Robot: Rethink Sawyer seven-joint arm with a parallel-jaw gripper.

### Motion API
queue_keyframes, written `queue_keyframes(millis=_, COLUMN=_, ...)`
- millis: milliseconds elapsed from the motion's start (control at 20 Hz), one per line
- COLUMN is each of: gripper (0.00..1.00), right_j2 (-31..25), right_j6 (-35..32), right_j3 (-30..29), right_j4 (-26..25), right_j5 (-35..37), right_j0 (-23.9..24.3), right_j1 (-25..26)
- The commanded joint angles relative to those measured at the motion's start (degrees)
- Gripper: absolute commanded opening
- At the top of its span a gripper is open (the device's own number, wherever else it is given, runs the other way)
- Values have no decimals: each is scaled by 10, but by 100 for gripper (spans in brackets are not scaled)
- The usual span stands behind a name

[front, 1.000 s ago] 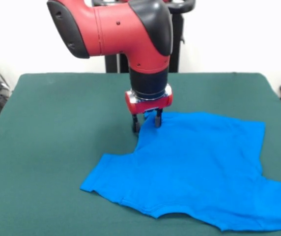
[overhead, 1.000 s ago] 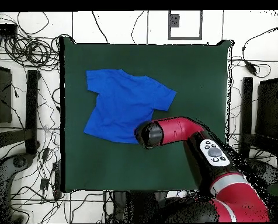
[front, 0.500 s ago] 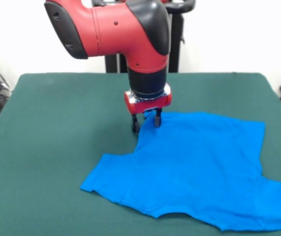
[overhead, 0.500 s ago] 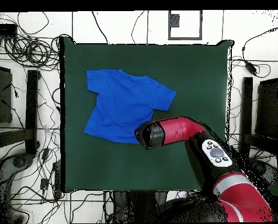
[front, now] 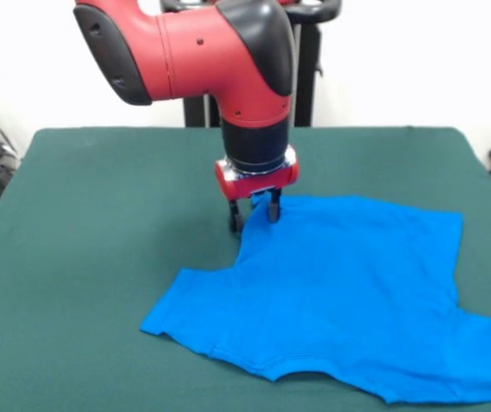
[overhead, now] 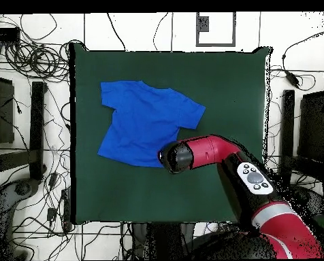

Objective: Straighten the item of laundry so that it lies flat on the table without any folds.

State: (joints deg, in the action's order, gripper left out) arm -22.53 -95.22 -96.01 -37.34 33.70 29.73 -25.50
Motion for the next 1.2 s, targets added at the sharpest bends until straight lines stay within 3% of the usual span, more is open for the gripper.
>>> queue_keyframes(millis=50, gripper=100, right_j2=47, right_j6=124, right_j3=110, right_j4=-139, right_j5=-14, right_j0=40, right_j1=60)
queue_keyframes(millis=1200, gripper=100, right_j2=16, right_j6=178, right_j3=126, right_j4=-190, right_j5=38, right_j0=86, right_j1=49)
